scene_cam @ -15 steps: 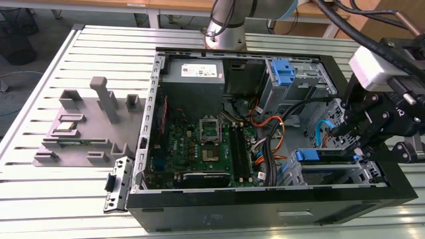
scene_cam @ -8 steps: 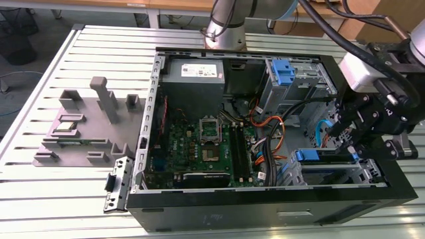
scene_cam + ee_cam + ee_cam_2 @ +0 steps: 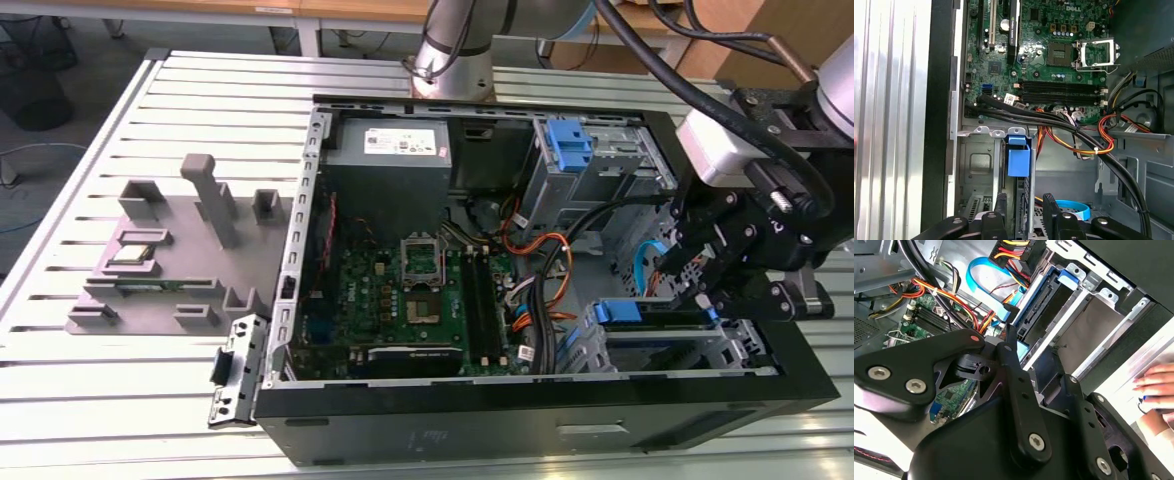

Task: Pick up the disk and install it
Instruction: 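Insert the first disk wire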

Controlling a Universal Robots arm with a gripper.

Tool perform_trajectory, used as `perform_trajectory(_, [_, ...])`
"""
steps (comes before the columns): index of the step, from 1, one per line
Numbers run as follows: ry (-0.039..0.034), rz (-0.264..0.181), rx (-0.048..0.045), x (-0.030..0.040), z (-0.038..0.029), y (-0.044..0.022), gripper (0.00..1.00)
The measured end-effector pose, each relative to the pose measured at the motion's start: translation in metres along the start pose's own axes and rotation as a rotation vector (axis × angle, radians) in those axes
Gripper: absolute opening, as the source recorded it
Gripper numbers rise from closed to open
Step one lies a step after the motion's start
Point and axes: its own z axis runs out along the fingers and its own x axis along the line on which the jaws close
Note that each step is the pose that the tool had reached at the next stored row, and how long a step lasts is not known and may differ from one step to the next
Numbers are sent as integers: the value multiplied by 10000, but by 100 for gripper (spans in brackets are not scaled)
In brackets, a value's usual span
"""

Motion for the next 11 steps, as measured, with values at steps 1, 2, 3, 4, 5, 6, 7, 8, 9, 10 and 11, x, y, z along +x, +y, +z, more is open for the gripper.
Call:
perform_trajectory(1, [0,0,0,0,0,0,42])
perform_trajectory(2, [0,0,0,0,0,0,42])
perform_trajectory(3, [0,0,0,0,0,0,42])
perform_trajectory(4, [0,0,0,0,0,0,42])
perform_trajectory(5, [-2,0,0,-1,1,0,42])
perform_trajectory(6, [-1,0,0,-5,1,0,42])
perform_trajectory(7, [-2,0,0,-6,0,0,42])
perform_trajectory(8, [-25,-1,1,-5,0,0,42])
perform_trajectory(9, [-36,-1,1,-6,-2,0,42])
perform_trajectory(10, [-38,-1,1,-7,-9,0,42])
perform_trajectory(11, [-37,-1,1,-7,-20,1,42])
